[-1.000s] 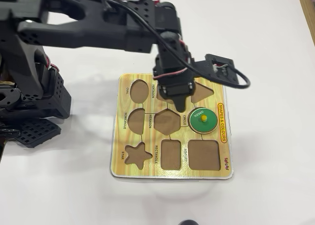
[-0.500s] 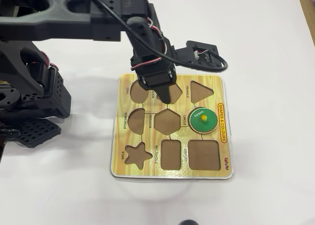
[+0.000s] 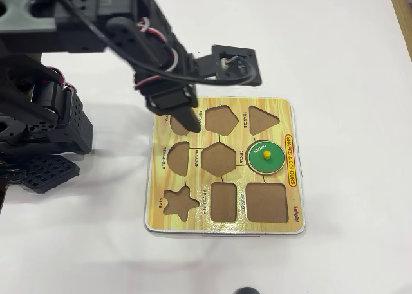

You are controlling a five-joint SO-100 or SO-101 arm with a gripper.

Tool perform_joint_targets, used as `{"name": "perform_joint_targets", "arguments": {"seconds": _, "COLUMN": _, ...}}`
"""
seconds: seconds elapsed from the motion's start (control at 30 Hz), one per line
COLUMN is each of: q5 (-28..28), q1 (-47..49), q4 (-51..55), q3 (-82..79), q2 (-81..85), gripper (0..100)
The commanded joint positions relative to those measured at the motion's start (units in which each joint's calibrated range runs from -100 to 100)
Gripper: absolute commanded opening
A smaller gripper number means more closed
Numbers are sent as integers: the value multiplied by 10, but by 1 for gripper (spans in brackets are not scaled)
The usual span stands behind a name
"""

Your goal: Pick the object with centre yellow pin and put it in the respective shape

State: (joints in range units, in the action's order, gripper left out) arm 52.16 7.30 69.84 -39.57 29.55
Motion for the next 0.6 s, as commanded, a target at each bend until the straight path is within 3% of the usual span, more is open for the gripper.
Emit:
{"name": "perform_joint_targets", "arguments": {"seconds": 0.0, "q5": 3, "q1": -6, "q4": -5, "q3": -18, "q2": 79, "gripper": 15}}
{"name": "perform_joint_targets", "arguments": {"seconds": 0.57, "q5": 3, "q1": -13, "q4": -6, "q3": -126, "q2": 403, "gripper": 15}}
